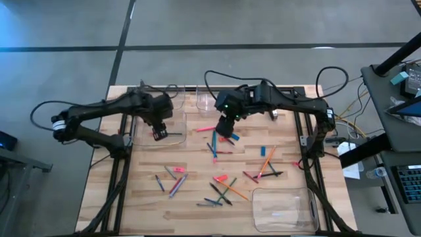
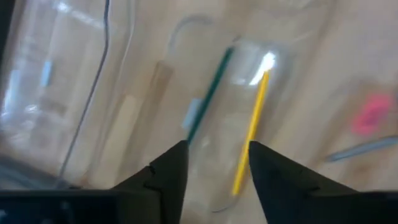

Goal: Sort crayons/erasers/pens/pencils in bins
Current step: Put the blue crayon into the top left transparent bin

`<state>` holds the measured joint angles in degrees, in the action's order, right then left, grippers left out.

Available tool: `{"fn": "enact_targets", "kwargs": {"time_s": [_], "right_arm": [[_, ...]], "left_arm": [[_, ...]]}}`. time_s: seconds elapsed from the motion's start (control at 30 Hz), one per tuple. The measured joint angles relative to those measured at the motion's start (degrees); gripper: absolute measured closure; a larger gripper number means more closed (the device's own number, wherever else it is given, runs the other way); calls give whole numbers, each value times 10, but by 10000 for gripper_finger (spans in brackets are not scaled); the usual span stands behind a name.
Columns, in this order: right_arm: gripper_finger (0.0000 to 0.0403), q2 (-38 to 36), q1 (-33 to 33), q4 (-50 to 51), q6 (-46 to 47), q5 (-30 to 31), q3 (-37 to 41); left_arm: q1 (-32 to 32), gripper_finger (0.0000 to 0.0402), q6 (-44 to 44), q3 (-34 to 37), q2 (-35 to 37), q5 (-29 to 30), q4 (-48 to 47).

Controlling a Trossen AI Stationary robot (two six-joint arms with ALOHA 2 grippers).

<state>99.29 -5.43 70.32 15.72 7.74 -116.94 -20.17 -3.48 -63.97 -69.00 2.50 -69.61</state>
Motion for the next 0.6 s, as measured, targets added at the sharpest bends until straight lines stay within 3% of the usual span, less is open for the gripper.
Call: {"fn": "enact_targets", "kwargs": {"time_s": [0.17, 0.4, 0.6], "right_arm": [[229, -11, 16, 1, -13, -1, 3], [229, -59, 36, -34, -16, -2, 55], [229, -124, 49, -118, 2, -2, 173]], "left_arm": [[25, 202, -7, -59, 50, -105, 19], [152, 199, -21, -80, 99, -95, 32], [262, 199, -67, -64, 68, -92, 31]]}}
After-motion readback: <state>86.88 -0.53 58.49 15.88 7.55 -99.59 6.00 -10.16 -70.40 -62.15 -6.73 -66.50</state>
